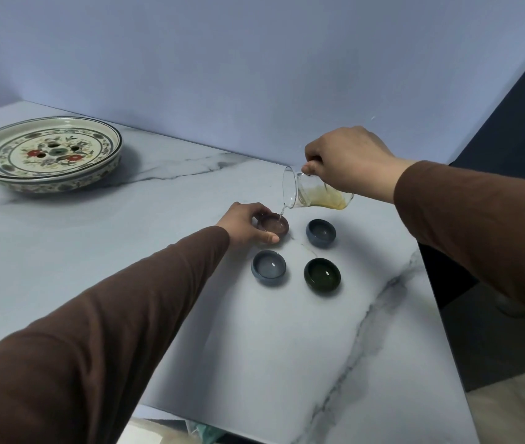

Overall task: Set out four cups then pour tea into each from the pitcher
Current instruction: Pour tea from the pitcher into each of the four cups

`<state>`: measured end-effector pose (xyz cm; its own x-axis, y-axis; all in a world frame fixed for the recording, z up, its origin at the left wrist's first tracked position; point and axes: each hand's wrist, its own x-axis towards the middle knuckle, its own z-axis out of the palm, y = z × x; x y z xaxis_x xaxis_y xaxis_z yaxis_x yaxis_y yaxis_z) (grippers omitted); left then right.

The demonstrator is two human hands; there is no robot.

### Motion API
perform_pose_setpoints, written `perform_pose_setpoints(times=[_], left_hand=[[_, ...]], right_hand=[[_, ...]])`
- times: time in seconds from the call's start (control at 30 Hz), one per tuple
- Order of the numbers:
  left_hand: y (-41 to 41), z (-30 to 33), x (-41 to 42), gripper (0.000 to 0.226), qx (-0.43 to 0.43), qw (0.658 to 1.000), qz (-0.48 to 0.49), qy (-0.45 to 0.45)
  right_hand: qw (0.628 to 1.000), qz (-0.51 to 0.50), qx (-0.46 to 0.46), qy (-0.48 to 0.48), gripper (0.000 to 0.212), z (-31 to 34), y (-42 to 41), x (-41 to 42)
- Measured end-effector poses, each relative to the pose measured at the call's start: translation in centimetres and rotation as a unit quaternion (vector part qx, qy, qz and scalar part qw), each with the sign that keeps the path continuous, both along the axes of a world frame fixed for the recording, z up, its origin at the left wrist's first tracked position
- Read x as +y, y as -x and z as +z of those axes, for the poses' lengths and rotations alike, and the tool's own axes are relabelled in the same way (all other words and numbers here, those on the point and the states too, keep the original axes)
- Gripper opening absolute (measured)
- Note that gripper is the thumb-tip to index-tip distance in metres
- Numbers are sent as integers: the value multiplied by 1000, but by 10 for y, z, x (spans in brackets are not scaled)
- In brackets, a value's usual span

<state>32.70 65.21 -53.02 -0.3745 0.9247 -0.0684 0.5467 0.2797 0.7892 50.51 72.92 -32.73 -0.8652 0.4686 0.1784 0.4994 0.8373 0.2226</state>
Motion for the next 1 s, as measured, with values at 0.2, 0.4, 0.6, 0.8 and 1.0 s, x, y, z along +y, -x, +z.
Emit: perform_pose_setpoints(times=[0.2,0.4,0.6,0.8,1.0], left_hand=[[0,1,0,76,-1,1000,0,9],[0,2,-1,74,1,1000,1,10],[-2,5,-2,76,-1,1000,-2,8],[-6,11,-5,74,-11,1000,-4,8],[-12,19,-5,91,-13,999,7,33]], right_hand=[[1000,3,-1,-3,27,0,1,0],[1000,4,-3,-7,26,0,3,-1],[1000,8,-2,-9,26,-2,2,-1],[999,-24,33,28,28,-6,-8,5],[975,-111,111,154,24,-20,-32,15]])
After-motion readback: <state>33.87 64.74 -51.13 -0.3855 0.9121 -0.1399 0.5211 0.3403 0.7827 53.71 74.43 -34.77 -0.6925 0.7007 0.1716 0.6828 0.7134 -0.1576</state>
